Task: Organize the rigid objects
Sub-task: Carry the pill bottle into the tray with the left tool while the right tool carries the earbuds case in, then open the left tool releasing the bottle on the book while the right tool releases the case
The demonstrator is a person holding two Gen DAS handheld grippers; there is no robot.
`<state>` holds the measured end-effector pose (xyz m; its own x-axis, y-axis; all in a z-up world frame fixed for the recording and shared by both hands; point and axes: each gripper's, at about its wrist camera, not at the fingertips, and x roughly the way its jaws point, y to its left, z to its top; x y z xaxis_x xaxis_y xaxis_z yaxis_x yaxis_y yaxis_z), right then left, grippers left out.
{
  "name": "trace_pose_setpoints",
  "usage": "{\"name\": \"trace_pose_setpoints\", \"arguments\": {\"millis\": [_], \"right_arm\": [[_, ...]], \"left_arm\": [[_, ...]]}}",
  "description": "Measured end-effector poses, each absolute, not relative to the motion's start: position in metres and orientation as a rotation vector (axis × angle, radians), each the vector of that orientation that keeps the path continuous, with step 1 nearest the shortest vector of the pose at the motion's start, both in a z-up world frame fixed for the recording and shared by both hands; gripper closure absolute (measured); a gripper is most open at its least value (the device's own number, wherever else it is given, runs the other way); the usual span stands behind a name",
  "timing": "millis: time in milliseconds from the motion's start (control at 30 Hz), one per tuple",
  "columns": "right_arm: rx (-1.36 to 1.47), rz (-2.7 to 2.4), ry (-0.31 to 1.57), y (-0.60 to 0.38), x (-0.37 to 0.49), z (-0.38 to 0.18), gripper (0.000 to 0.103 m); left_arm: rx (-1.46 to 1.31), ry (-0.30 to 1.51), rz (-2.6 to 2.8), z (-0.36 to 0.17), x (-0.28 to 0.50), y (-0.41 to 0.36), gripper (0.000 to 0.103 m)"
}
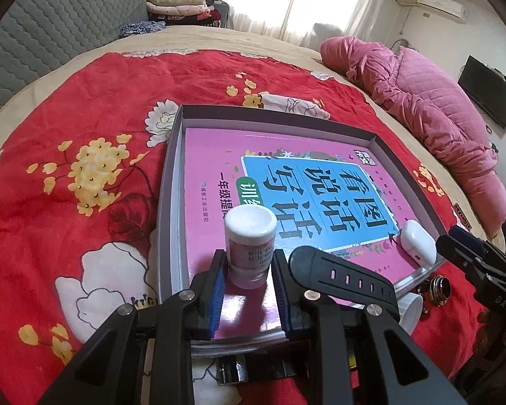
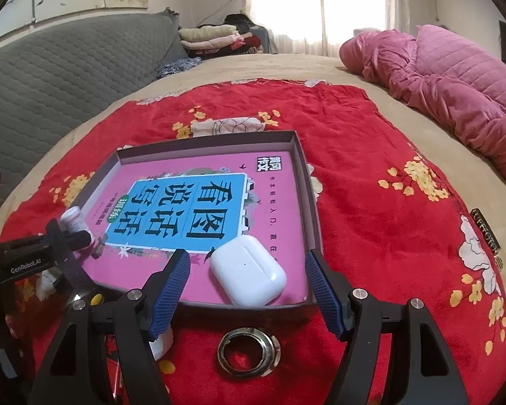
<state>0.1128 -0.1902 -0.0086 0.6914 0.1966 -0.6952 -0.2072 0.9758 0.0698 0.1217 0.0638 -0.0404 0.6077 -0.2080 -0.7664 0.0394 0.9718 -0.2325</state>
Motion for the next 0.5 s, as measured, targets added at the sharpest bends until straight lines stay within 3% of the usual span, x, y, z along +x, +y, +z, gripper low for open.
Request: {"name": "trace_pose_setpoints", "arguments": {"millis": [500], "right_arm": [[0.007,0.226,0.772,-0.1967,0.1115,-0.0093,0.031]], "left_arm": [[-0.175,0.906,-0.141,-0.0377,0.1125,0.0607,0.076]]}}
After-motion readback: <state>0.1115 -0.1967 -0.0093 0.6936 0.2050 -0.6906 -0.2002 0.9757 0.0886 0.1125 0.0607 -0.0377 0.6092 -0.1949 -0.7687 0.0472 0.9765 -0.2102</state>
